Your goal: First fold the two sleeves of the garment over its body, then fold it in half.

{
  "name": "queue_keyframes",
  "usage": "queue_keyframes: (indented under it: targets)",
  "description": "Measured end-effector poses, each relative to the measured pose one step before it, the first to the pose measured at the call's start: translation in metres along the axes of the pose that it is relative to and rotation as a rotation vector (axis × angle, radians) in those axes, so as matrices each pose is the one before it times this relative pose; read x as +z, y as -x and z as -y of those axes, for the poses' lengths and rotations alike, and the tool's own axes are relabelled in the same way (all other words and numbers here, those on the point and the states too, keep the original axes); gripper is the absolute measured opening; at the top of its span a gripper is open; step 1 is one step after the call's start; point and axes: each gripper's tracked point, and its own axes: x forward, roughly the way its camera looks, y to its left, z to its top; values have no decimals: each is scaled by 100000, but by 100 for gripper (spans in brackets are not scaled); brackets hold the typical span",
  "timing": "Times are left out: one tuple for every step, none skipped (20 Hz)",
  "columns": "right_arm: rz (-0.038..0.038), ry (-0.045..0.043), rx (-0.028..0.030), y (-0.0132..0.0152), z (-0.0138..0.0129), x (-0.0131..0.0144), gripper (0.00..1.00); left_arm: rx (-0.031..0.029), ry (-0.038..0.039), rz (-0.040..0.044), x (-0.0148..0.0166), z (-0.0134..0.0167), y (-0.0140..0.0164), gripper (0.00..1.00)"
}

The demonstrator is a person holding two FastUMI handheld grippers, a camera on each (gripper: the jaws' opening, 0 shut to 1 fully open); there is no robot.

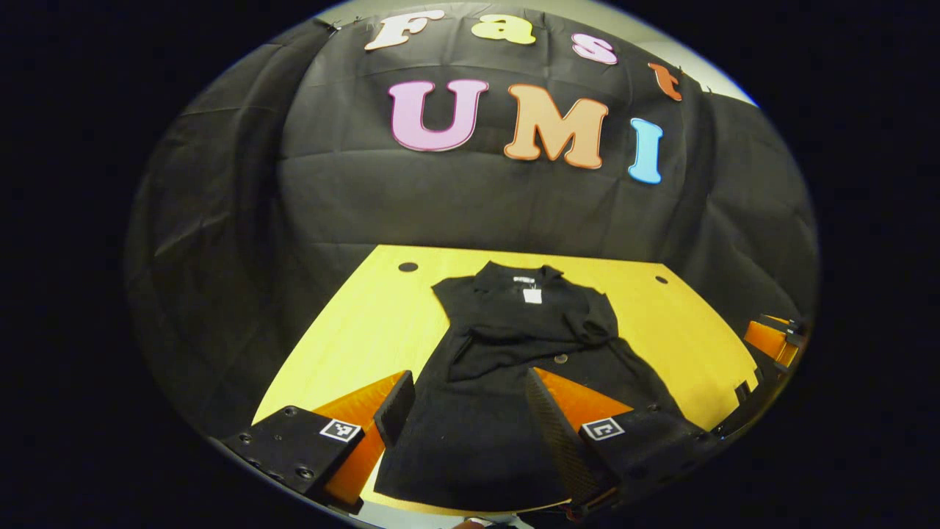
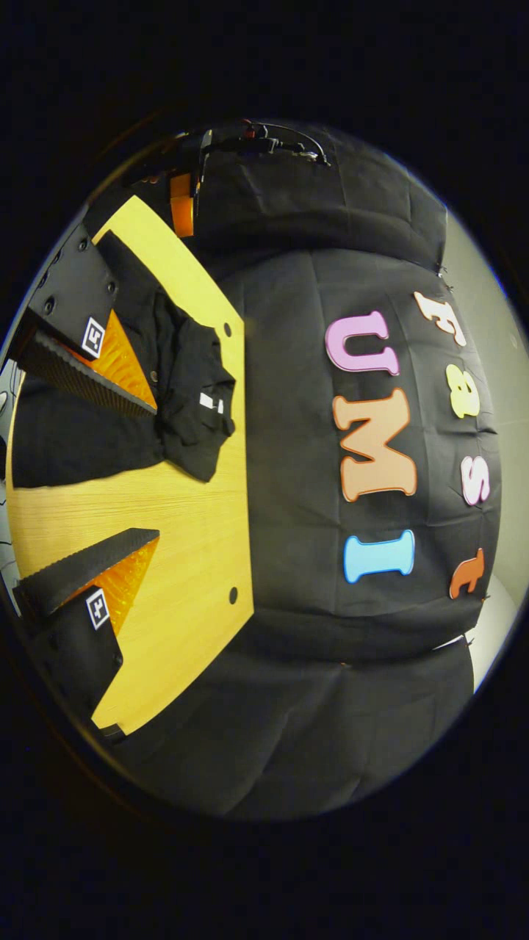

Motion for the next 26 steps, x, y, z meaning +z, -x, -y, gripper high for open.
queue_keyframes:
  targets:
    - [-2243, 612, -25, -54, -212, -974, 94, 245, -130, -2921, -1135, -298, 40, 94]
    - [-2300, 555, 10, 31, -149, -1029, 98, 83, 67, -2221, -981, -298, 18, 94]
    - [-2132, 476, -27, -101, -145, -997, 98, 240, 256, -2006, -838, -318, 78, 94]
    - [-2613, 421, -19, -74, -147, -1143, 98, 311, 229, -1703, -818, -323, -75, 94]
    - [-2585, 390, -38, -236, -119, -983, 98, 506, 33, -2027, -972, -388, -52, 94]
    - [-2870, 99, -277, -165, -39, -1114, 98, 610, 30, -2071, -926, -338, -144, 94]
    - [-2888, 70, -232, -205, -76, -958, 98, 432, -92, -1953, -870, -285, -133, 94]
    - [-2681, 61, -382, -114, 18, -1063, 97, 524, -168, -1804, -827, -366, -190, 94]
    - [-2649, 182, -366, -122, 63, -944, 98, 357, -168, -1422, -674, -268, -184, 94]
    - [-2326, 368, -248, -198, -12, -936, 98, 293, -215, -1755, -812, -304, -219, 94]
    - [-2092, 451, -384, -248, -39, -771, 98, 435, -51, -1847, -829, -222, -247, 94]
    - [-2229, 420, -397, -232, 110, -747, 98, 590, 9, -1655, -524, -82, -137, 95]
    - [-2196, 392, -246, -303, 34, -604, 98, 346, 288, -1850, -566, -38, -172, 94]
    - [-2198, 201, -95, -297, 11, -730, 98, 202, 606, -1297, -436, -46, 86, 94]
    - [-2209, 172, -98, -284, 21, -624, 94, 270, 357, -1489, -480, -96, -196, 94]
    - [-2548, 76, 298, -265, -38, -872, 98, 506, 13, -1054, -517, -258, -329, 94]
    - [-2521, 64, 11, -404, 41, -702, 94, 824, -319, -1535, -661, -285, -172, 95]
    - [-2661, 82, -144, -384, -29, -631, 98, 644, -538, -1734, -672, -257, -225, 95]
    - [-2337, 146, 253, -385, 31, -565, 94, 588, -321, -1277, -510, -107, -114, 95]
    - [-2417, 57, 414, -353, -73, -530, 98, 166, -45, -944, -377, -61, -164, 95]
    - [-2221, 285, 140, -342, -83, -468, 94, 109, 302, -1197, -548, 6, -175, 95]
    - [-1966, 561, -268, -473, -40, -155, 94, 403, 308, -1172, -469, -67, -165, 95]
    - [-1676, 585, -385, -262, -7, -72, 99, 360, 115, -807, -321, -31, -137, 95]
    - [-1056, 447, 246, -232, -48, -227, 94, 652, -159, -501, -211, 5, -175, 95]
    - [-852, 383, 403, -208, -115, -21, 94, 302, -500, 463, 15, -52, 73, 95]
    - [-843, 512, 252, -225, -65, -261, 94, -28, -414, 531, 222, 47, -22, 95]
